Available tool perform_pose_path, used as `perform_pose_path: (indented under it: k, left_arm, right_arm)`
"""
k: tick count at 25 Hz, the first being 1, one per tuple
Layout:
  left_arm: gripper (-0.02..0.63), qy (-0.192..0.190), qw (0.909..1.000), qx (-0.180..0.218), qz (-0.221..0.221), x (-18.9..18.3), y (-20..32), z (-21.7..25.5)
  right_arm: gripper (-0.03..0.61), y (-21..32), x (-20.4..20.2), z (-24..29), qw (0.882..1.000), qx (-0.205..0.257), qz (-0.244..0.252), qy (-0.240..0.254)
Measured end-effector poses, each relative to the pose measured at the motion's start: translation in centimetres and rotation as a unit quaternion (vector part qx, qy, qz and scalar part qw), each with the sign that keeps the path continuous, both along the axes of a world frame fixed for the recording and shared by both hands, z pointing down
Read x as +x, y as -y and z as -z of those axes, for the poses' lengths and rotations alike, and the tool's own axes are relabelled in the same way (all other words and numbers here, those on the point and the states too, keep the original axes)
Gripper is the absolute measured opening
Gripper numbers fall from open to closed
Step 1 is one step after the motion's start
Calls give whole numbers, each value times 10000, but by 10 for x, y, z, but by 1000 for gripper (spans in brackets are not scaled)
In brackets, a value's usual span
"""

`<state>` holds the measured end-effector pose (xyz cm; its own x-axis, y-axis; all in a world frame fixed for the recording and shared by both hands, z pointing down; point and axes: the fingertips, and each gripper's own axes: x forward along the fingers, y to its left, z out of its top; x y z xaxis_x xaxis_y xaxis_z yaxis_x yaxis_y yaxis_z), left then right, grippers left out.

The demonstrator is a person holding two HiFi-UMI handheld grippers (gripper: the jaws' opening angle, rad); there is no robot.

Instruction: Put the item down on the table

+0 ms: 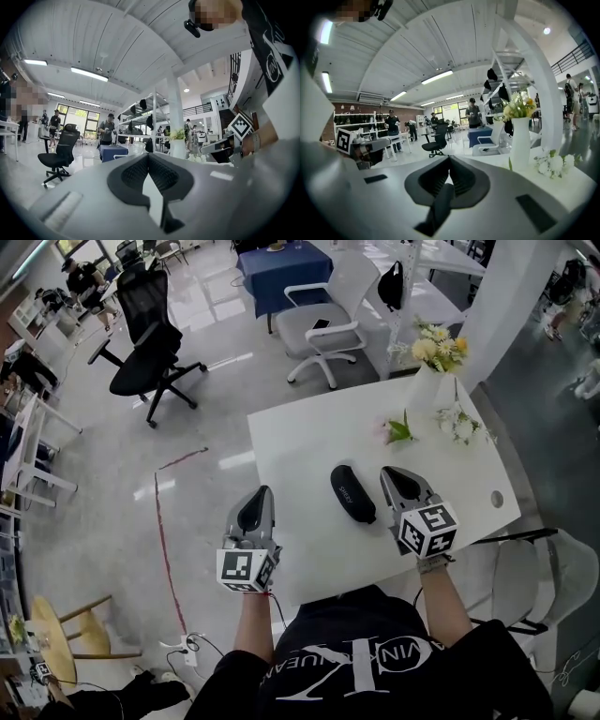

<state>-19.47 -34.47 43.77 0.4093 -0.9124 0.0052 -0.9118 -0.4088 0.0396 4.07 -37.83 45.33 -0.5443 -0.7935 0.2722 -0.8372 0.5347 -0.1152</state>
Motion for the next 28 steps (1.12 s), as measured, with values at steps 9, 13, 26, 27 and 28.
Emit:
perform_pose_path:
  k: [9, 13, 26, 27, 28]
  left_arm:
    - [11, 11, 9996, 272, 5, 2, 4, 25]
    - [11, 8, 9992, 389, 68, -1, 3, 37]
    - [11, -74, 9977, 626, 245, -13, -4, 60]
    - [11, -88, 9976, 636, 258, -14, -4, 61]
    - [11, -103, 9975, 638, 273, -15, -5, 61]
  right_arm:
    - [12, -1, 2, 35, 9989, 397, 201, 131]
    - [12, -2, -1, 47, 9979, 560, 284, 170]
    - [12, -10, -11, 67, 9944, 943, 427, 198]
    - [12, -10, -12, 68, 9942, 973, 423, 190]
    - [12, -10, -12, 68, 9939, 1005, 419, 190]
